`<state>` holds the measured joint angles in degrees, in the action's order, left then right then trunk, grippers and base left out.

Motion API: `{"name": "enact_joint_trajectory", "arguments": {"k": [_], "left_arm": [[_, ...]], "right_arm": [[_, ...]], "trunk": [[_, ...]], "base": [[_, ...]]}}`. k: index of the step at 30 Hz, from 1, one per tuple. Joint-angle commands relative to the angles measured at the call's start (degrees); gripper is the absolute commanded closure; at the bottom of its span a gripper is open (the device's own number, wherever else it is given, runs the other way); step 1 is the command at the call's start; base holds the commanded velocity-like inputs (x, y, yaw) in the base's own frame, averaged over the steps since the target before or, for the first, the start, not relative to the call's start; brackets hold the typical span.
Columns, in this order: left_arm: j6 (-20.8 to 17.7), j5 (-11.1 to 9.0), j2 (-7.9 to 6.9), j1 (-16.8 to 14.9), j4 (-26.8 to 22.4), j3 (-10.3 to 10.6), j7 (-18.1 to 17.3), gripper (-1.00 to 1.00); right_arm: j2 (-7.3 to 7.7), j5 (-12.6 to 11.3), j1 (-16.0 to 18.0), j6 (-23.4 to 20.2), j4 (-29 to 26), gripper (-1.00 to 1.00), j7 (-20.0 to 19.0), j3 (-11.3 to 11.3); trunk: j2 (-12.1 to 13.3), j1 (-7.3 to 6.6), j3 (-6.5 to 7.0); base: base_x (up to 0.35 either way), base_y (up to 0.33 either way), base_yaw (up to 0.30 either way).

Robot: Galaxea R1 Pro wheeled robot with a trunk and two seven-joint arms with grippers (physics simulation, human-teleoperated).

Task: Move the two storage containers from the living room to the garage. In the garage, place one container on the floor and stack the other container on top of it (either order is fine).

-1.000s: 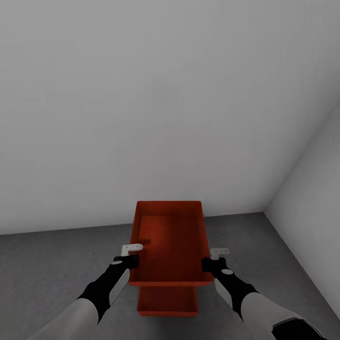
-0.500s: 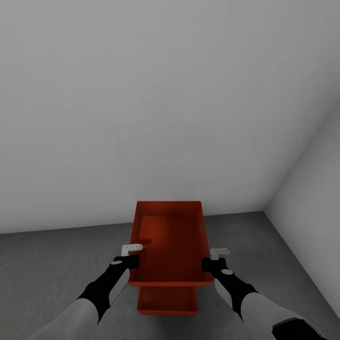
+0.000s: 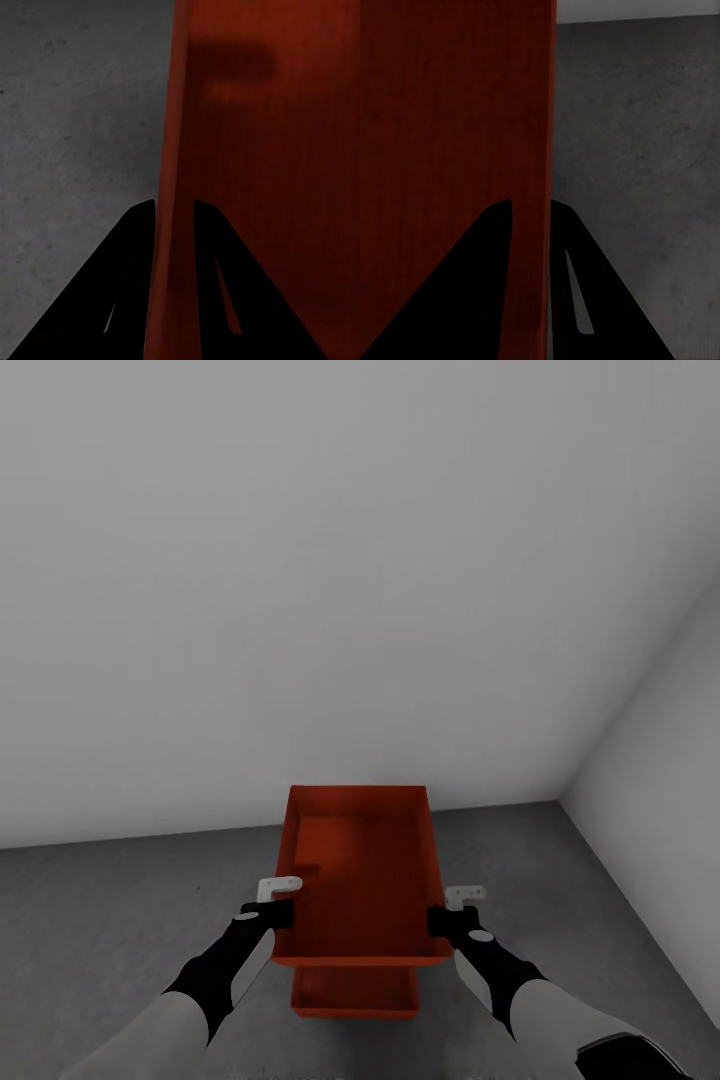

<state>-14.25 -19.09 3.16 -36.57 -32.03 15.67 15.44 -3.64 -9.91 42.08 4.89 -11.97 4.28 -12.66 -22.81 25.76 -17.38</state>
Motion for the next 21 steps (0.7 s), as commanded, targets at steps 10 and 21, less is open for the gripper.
{"name": "enact_joint_trajectory", "arguments": {"k": [10, 21], "left_arm": [[4.49, 1.16, -0.52, -0.08, -0.23, -0.93, 0.84, 1.00], [4.49, 1.16, -0.52, -0.08, -0.23, -0.94, 0.88, 1.00]], "right_arm": [[0.41, -0.81, 0.02, 0.29, 0.20, 1.00, 0.38, 0.18], [0.46, -0.81, 0.02, 0.30, 0.20, 1.00, 0.38, 0.18]], "trunk": [[-0.11, 0.03, -1.01], [-0.11, 0.03, -1.80]], "base": [[0.000, 0.000, 0.000], [0.000, 0.000, 0.000]]}}
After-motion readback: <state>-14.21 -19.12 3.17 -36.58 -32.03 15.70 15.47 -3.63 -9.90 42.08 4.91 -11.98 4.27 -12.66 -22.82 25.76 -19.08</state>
